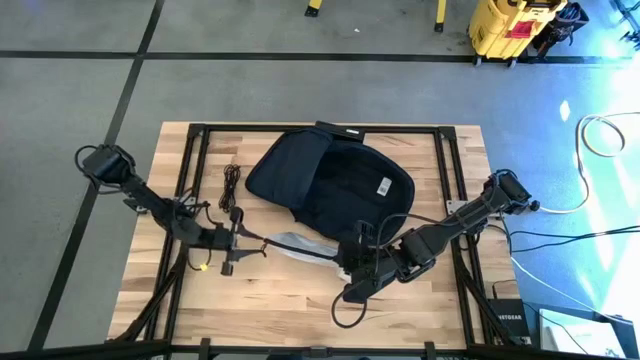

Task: Unpack backpack
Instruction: Open the transparent zip bag

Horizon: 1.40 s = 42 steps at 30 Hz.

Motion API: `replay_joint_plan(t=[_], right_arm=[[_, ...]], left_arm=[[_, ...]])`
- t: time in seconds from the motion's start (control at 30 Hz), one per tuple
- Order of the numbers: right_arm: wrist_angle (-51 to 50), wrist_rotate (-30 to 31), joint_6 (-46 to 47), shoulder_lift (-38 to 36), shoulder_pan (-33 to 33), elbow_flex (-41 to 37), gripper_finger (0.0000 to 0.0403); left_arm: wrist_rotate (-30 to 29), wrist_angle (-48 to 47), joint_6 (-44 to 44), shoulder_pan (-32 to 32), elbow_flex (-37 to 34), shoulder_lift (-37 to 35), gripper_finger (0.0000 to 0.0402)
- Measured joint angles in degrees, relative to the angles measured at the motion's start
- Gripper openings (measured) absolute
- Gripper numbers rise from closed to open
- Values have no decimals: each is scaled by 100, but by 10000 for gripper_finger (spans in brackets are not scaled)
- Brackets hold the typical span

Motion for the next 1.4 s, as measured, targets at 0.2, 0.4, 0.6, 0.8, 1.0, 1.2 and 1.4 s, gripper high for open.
replay_joint_plan(t=[0.2, 0.4, 0.6, 0.8, 1.0, 1.2, 1.4], right_arm=[[14, 5, 17, 0, 0, 0, 0], [39, 39, 20, 0, 0, 0, 0], [36, 40, 17, 0, 0, 0, 0], [34, 36, 17, 0, 0, 0, 0], [36, 29, 17, 0, 0, 0, 0], [34, -6, 17, 0, 0, 0, 0], [34, -6, 17, 0, 0, 0, 0]], left_arm=[[351, -88, 330, 519, 355, 22, 225], [1528, -505, 154, 1164, 689, 24, 260], [1881, -615, 218, 1264, 850, 24, 262], [1879, -752, 184, 1380, 848, 28, 221], [2136, -613, 179, 1483, 848, 28, 160], [2786, -622, 51, 1588, 848, 28, 95], [2973, -624, 149, 1585, 848, 28, 14]])
